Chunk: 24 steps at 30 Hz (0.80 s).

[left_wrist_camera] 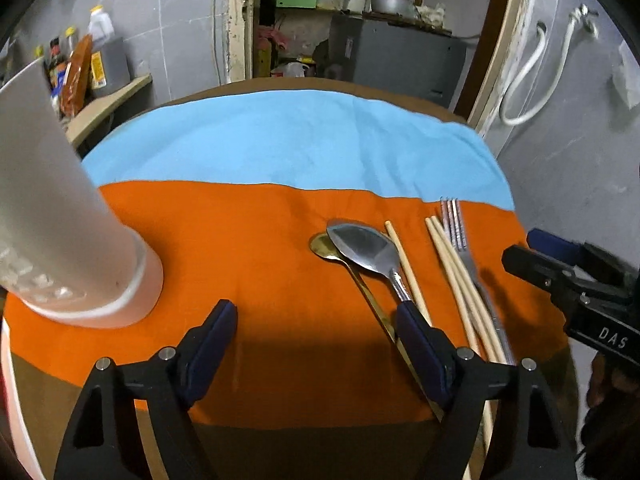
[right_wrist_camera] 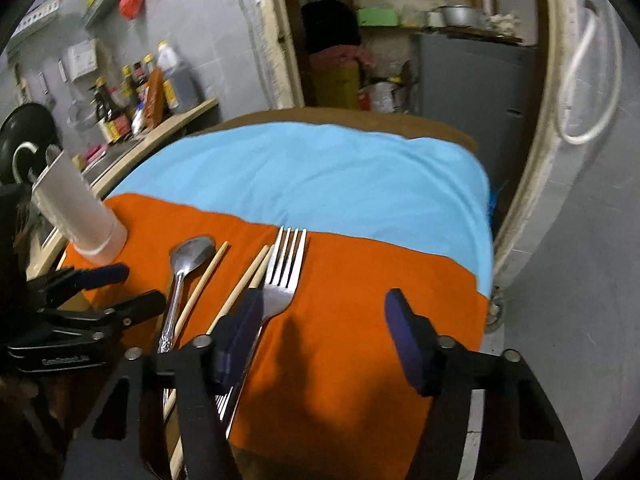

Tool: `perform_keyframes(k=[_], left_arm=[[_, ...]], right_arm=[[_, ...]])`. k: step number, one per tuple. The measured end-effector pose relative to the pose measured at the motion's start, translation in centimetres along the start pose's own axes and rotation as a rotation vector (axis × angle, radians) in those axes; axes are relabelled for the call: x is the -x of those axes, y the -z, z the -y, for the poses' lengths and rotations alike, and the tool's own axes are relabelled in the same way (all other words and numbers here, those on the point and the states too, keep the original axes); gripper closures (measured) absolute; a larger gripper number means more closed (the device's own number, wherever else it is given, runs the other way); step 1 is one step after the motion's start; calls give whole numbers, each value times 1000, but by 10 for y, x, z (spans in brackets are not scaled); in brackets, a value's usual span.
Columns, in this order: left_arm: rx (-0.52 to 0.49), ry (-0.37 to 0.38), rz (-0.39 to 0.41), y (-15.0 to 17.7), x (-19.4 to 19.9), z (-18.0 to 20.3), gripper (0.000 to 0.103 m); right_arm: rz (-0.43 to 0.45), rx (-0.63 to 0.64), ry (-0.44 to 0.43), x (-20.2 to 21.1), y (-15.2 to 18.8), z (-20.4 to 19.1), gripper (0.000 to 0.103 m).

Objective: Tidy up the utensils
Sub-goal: 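Move both open tools back down to the remaining utensils, then grasp the gold spoon with the left tool while the right tool grasps the silver fork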

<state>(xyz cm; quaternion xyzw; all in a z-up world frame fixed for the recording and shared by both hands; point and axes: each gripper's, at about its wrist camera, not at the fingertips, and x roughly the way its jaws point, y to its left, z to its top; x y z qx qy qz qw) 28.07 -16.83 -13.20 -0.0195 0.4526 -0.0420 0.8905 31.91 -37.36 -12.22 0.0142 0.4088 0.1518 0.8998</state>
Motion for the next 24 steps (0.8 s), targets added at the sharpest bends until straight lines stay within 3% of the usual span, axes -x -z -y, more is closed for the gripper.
perform_keyframes(k=[7, 9, 14, 20, 24], left_arm=[[-57, -86, -15, -9, -8, 13, 26], [-55, -101, -19, -10, -6, 12, 31], [-31, -108, -29, -13, -1, 5, 55], [2, -95, -43, -16, 1, -3, 67], [32, -62, -52, -21, 1, -7, 74]], right_arm=[[-46, 57, -69, -23, -13, -2, 65], [-73, 77, -91, -35, -19, -5, 66], [-97, 108, -159, -52, -28, -13, 66], [-106, 90, -210, -61, -33, -11, 66], [-112, 83, -213, -65, -35, -11, 80]])
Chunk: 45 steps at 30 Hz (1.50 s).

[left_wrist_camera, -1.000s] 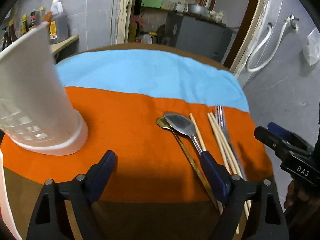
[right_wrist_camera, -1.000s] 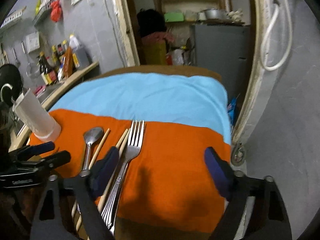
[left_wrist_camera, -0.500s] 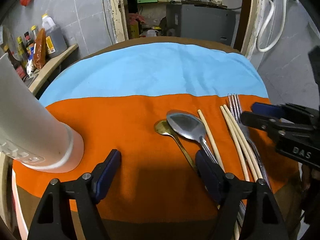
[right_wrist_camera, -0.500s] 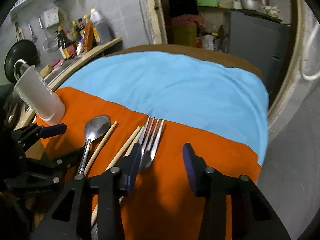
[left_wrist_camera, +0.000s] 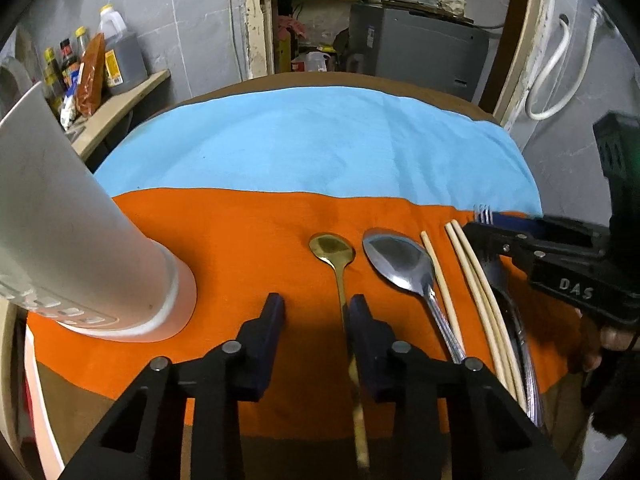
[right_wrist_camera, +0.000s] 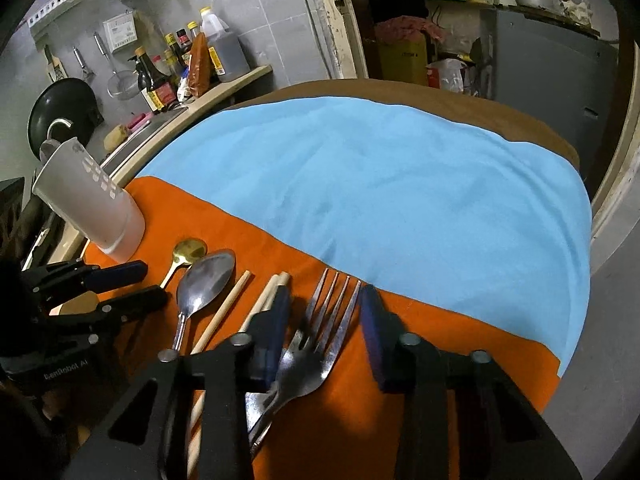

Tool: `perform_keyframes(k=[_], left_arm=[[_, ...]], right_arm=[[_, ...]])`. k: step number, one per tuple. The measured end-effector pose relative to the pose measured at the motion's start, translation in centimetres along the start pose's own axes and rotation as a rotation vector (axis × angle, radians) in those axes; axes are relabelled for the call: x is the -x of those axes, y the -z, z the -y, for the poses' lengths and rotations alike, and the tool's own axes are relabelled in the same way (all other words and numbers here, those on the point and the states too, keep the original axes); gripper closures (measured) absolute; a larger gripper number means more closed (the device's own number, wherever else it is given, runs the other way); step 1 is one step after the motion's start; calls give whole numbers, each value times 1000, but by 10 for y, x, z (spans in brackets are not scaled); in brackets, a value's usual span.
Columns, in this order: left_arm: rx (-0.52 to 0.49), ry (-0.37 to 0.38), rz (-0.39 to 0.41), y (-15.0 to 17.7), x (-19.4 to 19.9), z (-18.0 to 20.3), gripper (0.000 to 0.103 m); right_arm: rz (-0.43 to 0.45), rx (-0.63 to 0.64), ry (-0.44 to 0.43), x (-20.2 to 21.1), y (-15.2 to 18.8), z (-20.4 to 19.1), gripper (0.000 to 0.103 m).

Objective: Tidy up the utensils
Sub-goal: 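Grasp the gold spoon with the left tool while the right tool grasps the silver fork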

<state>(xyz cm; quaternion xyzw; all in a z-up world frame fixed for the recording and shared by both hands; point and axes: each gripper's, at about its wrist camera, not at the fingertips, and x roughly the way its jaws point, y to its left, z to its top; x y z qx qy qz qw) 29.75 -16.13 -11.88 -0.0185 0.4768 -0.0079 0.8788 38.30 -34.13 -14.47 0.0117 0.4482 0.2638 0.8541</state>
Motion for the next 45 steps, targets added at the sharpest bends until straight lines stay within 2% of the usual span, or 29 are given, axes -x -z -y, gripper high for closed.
perform_keyframes(k=[1, 2, 3, 4, 7, 15, 20, 23, 27, 31, 38, 41, 45], left_arm=[[8, 21, -1, -1, 0, -1, 84], [21, 84, -19, -4, -2, -2, 99], [46, 139, -58, -5, -7, -4, 98], [65, 156, -85, -5, -12, -4, 98], [78, 154, -98, -7, -17, -2, 98], [125, 228, -199, -21, -31, -10, 98], [106, 202, -166, -13, -20, -6, 99], [95, 222, -136, -6, -11, -6, 99], [70, 226, -116, 7, -1, -4, 99], [72, 236, -109, 21, 11, -7, 99], [81, 242, -133, 37, 15, -15, 99], [91, 246, -142, 40, 16, -17, 99], [99, 248, -149, 42, 17, -19, 99]], right_arm=[[0, -9, 0, 0, 0, 0, 80], [0, -15, -3, 0, 0, 2, 80], [0, -23, -6, 1, 0, 2, 81], [-1, -27, -8, 2, 1, 1, 81], [-6, -46, -19, 2, 3, 2, 83], [-73, -91, -87, -2, 4, 9, 83], [-131, -77, -73, -6, 2, 1, 84], [-144, -86, -81, -3, 7, -6, 84], [-142, -117, -75, 5, 19, -9, 85], [-118, -140, -32, 14, 32, -17, 85], [-103, -272, 177, 27, 43, -28, 86], [-110, -352, 140, 29, 49, -29, 86], [-104, -358, 125, 35, 54, -32, 86]])
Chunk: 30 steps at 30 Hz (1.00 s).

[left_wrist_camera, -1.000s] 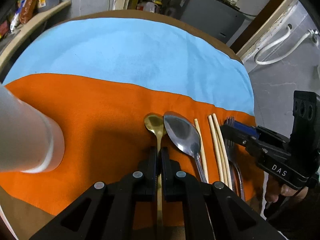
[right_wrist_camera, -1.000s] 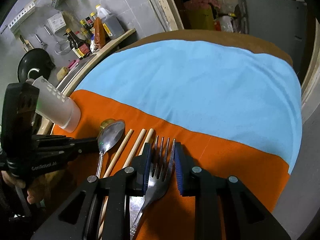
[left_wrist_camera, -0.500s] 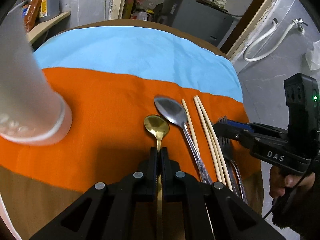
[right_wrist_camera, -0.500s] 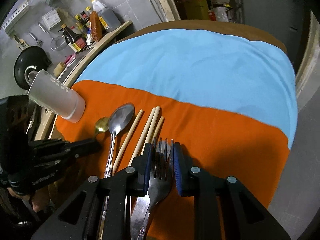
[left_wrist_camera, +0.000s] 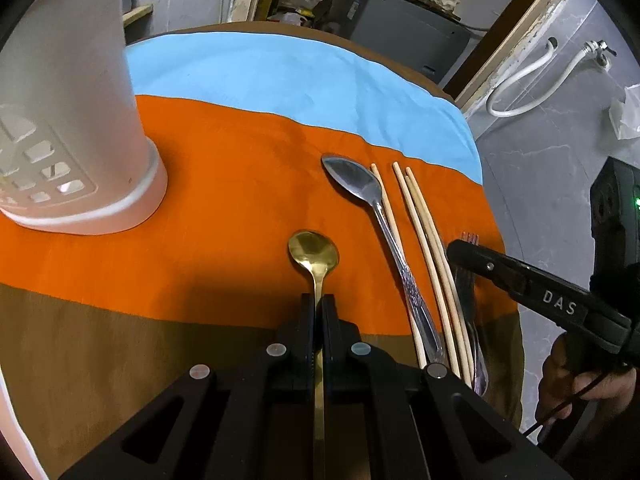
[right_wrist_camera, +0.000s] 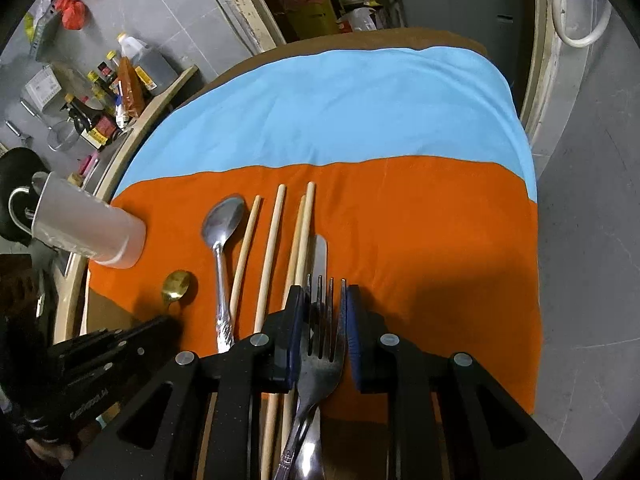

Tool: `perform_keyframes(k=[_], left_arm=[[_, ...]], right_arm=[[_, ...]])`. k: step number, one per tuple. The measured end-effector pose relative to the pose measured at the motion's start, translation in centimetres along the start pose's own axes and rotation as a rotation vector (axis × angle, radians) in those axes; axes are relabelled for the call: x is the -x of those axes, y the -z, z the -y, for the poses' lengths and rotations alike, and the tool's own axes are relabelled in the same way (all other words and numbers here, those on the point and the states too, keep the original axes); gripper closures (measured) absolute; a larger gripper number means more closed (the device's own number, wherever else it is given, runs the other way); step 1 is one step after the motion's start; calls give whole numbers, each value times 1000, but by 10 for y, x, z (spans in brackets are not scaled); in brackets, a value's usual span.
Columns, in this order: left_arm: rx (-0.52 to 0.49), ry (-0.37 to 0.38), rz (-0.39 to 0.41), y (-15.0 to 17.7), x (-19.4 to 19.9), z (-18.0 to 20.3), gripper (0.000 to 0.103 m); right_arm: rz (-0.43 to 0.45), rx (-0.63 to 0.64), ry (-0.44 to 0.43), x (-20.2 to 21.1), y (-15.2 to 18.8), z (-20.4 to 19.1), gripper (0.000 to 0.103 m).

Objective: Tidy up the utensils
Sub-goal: 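Grasp the gold spoon with the left tool while the right tool grasps the silver fork, then lift the gold spoon and silver fork up toward the white caddy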

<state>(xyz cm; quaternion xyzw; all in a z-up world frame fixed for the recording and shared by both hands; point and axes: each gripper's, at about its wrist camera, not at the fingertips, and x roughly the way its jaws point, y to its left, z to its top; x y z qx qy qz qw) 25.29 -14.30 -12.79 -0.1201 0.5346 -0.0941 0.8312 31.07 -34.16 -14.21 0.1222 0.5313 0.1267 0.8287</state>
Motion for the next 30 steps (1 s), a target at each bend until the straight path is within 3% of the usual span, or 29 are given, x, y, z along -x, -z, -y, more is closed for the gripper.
perform_keyframes(k=[9, 22, 30], left_arm=[[6, 13, 8, 8, 9, -3, 99], [-72, 157, 195, 35, 66, -6, 99], [-81, 176, 239, 37, 90, -24, 99]], right_arm=[[44, -19, -3, 7, 20, -4, 86], [302, 84, 66, 86, 66, -33, 86], [363, 131, 108, 106, 85, -68, 86]])
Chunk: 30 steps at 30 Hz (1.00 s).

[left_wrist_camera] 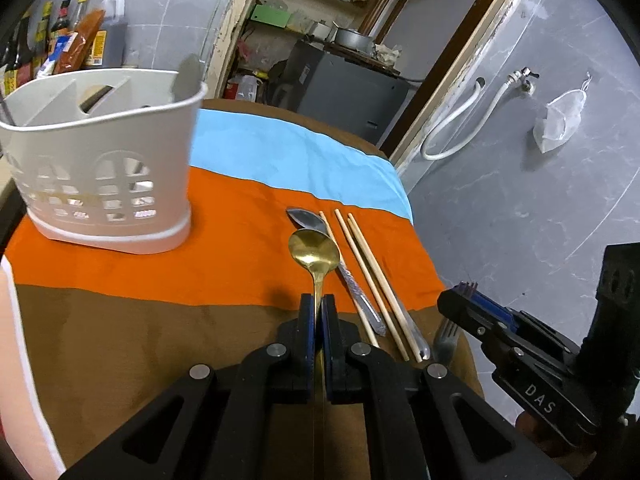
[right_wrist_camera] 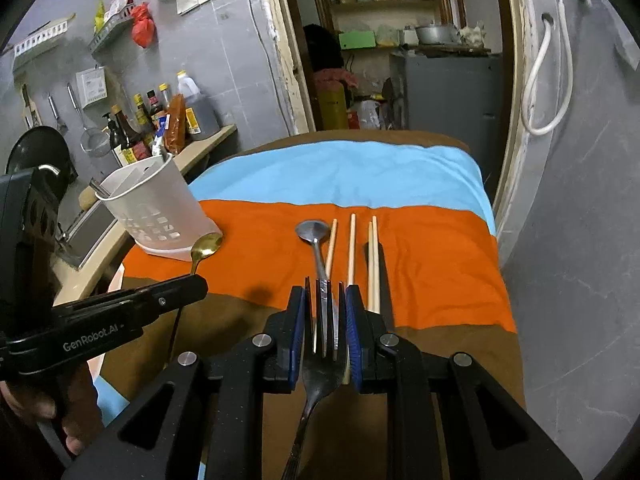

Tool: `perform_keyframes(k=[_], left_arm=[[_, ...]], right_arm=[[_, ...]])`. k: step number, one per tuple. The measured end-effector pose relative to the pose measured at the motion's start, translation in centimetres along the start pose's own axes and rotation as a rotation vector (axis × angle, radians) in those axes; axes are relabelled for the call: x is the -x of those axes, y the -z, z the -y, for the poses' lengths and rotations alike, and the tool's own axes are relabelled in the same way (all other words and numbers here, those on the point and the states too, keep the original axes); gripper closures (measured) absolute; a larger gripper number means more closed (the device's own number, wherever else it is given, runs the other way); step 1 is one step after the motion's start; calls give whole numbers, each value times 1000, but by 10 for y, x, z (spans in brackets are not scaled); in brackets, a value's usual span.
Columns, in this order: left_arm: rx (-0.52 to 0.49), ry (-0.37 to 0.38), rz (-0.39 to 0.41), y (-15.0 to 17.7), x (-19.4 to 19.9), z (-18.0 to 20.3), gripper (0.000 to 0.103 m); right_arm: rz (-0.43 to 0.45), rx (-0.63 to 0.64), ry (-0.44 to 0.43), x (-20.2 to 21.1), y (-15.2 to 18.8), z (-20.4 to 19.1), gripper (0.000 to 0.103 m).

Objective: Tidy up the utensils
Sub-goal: 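Lift the gold spoon and silver fork up toward the white caddy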

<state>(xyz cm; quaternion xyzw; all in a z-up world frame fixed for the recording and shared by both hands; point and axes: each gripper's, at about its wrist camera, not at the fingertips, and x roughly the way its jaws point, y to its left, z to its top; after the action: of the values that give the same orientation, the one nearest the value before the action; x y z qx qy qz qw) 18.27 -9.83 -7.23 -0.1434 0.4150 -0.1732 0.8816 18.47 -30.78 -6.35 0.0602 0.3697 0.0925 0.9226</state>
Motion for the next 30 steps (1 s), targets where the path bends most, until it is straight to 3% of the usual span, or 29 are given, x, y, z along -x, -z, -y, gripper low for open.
perform_keyframes(k=[13, 23, 26, 27, 30], left_arm=[[6, 18, 143, -15, 55, -36, 99], [18, -7, 283, -58, 96, -76, 99], [41, -20, 292, -59, 100, -89, 99], [47, -22, 293, -59, 100, -92, 99], [63, -26, 291, -57, 99, -100, 99]], right_arm=[[133, 62, 56, 32, -4, -57, 86], [213, 78, -3, 27, -34, -100, 88], [212, 81, -15, 21, -38, -110, 92], [208, 84, -18, 20, -38, -113, 102], [188, 78, -40, 13, -37, -119, 102]])
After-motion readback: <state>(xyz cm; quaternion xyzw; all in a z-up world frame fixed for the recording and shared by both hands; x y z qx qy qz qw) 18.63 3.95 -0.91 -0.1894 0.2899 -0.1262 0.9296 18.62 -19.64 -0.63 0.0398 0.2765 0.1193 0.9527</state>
